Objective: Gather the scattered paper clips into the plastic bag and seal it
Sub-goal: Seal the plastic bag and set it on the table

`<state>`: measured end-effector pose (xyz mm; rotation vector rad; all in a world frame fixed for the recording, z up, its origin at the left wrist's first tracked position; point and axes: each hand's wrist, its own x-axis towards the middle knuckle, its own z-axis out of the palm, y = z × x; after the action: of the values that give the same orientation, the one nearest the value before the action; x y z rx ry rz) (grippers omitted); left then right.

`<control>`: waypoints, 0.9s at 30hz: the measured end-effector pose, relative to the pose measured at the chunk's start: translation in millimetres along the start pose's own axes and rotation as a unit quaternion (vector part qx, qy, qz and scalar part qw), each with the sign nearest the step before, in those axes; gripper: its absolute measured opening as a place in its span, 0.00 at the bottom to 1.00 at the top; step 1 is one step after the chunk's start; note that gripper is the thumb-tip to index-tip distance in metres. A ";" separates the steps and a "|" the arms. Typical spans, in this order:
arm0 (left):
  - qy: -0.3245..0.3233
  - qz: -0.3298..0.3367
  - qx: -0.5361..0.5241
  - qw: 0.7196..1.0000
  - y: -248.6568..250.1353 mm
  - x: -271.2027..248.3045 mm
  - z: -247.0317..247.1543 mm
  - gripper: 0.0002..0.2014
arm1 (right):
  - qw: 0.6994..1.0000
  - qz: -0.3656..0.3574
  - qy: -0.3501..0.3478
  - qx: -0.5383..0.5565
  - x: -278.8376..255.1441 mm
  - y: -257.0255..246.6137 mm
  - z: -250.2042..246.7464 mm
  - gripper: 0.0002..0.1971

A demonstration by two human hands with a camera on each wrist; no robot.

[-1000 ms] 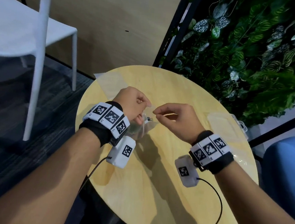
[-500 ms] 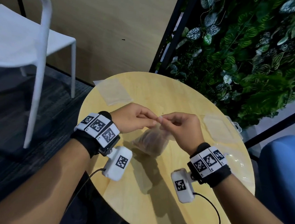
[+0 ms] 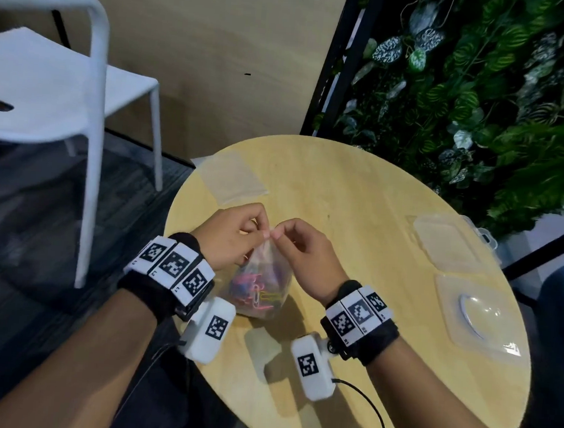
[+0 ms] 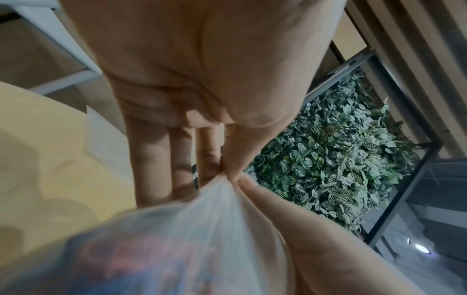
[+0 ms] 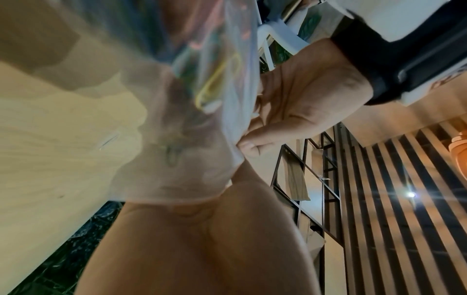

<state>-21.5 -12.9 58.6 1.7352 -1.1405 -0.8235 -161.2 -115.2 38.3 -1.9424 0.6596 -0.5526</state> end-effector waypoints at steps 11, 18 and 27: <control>0.043 -0.007 -0.043 0.998 -9.4 3.5 -22.7 0.07 | 0.968 0.076 0.021 -0.237 62.8 57.4 -44.8 0.14; 0.085 -0.025 -0.025 0.996 -15.3 8.5 -30.1 0.08 | 0.932 0.103 -0.007 -0.347 110.1 84.9 -27.0 0.08; 0.083 -0.036 -0.011 0.996 -17.1 8.9 -33.9 0.06 | 0.960 0.143 -0.092 -0.222 87.8 41.2 -41.7 0.08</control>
<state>17.1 -7.4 55.8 1.7994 -0.9584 -0.7174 -130.2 -215.6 27.5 -2.2231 0.9859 -0.0390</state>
